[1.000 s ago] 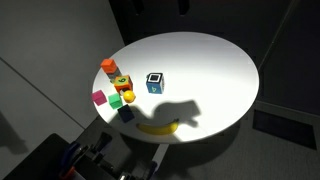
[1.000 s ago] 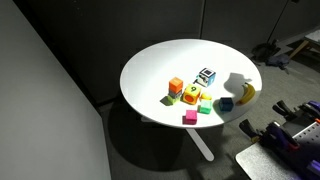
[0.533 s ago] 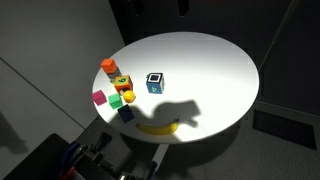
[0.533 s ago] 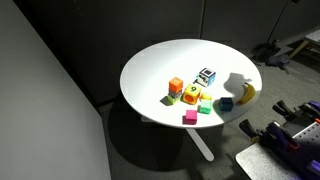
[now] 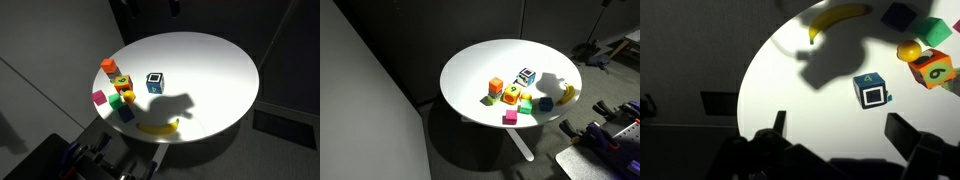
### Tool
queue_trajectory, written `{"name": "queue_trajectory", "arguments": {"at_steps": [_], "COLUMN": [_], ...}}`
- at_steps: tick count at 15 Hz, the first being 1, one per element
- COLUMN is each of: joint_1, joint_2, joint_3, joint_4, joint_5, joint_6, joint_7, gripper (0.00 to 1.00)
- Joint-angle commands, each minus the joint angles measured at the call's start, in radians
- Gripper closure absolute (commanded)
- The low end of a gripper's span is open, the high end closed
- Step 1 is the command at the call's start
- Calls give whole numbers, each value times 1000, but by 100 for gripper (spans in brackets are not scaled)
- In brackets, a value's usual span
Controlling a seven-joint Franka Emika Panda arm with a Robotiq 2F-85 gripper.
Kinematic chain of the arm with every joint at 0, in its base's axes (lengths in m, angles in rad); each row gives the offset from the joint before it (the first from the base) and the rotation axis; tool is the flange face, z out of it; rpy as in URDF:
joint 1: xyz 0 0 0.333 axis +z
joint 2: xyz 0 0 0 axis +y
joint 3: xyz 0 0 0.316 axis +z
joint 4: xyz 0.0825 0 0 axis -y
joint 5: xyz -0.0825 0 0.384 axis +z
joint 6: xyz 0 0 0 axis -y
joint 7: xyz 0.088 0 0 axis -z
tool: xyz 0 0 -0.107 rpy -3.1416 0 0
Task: Pick up the block with the number four on it and put it on the block with the number six on it
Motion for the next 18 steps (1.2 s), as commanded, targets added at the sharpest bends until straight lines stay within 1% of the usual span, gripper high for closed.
{"name": "queue_trajectory", "arguments": {"at_steps": [1, 5, 8, 12, 14, 18], "joint_1": [31, 69, 93, 99, 93, 92], "joint_2": [64, 151, 232, 338, 392, 504], "joint_3": [19, 29, 28, 45, 66, 109], "joint_4": [37, 57, 92, 159, 201, 275], "joint_5": [31, 69, 143, 231, 229, 166], "joint_6": [54, 146, 202, 211, 193, 188], "joint_7": [-27, -60, -125, -208, -198, -130], "gripper": [0, 0, 0, 0, 0, 0]}}
